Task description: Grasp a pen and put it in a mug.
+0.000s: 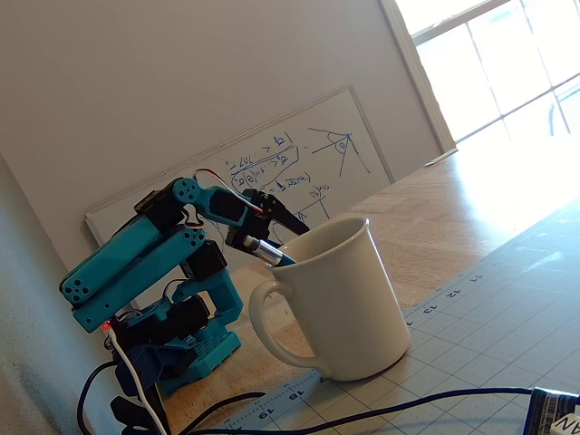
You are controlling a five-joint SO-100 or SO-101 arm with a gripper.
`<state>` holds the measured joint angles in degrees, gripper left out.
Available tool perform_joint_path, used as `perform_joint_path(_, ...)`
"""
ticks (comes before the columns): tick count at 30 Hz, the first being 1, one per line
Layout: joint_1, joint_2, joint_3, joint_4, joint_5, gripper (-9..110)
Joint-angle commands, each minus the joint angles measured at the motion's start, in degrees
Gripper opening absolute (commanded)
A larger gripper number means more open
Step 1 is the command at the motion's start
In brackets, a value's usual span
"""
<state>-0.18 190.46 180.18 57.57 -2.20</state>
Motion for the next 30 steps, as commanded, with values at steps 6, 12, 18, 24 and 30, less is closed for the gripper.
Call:
perform_joint_path(6, -0.4, 1.5, -0.3, 7.0, 0.3, 2)
perform_joint_path(12, -0.1, 1.4, -0.3, 9.7, 0.3, 2)
perform_joint_path(18, -0.1, 1.4, -0.3, 9.7, 0.3, 2)
perform_joint_path(24, -0.1, 1.4, -0.3, 9.7, 0.3, 2)
perform_joint_path(30, -0.1, 1.4, -0.3, 9.7, 0.3, 2)
